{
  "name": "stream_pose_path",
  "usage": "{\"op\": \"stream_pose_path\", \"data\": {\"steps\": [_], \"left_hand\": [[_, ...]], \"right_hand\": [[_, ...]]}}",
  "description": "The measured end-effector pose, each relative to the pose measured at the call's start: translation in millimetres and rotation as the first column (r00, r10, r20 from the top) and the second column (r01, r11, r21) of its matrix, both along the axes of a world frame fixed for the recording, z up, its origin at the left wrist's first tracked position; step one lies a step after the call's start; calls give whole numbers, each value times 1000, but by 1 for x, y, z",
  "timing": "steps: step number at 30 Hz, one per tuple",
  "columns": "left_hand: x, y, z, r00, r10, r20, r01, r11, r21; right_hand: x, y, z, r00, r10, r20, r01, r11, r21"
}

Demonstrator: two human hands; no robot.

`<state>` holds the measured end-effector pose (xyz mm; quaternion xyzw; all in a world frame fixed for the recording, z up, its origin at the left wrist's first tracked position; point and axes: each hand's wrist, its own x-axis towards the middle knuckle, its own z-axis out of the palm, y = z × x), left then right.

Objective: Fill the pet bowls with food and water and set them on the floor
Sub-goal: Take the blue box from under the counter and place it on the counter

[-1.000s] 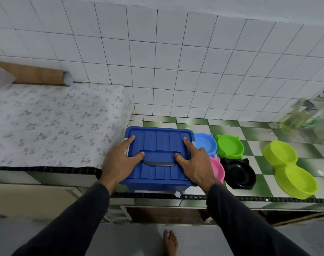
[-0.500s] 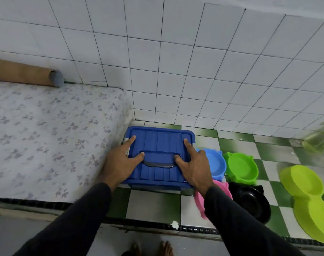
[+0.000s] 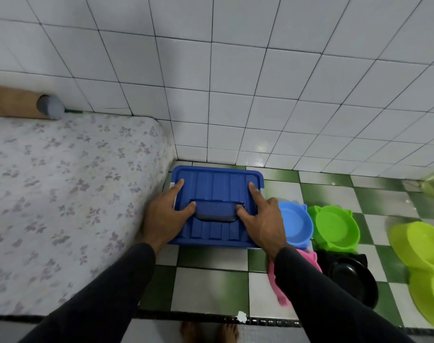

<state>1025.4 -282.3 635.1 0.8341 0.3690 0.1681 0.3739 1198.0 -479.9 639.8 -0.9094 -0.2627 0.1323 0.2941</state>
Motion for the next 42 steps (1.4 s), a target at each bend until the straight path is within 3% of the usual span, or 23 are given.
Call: {"op": "stream_pose_path", "data": {"steps": [8, 17, 36, 42], "left_hand": [[18, 14, -14, 994, -3, -106, 4, 1000, 15], [33, 25, -16, 995, 8, -96, -8, 1000, -7], [42, 19, 1, 985, -8, -170, 9, 1000, 1], [36, 9, 12, 960, -65, -271, 95, 991, 97]], "right_hand": [[18, 11, -11, 999, 2, -39, -1, 1000, 24], [31, 22, -16, 998, 7, -61, -5, 999, 32], [38, 28, 1, 995, 82, -64, -87, 992, -89], [26, 19, 12, 987, 159, 0, -157, 970, -183]]}}
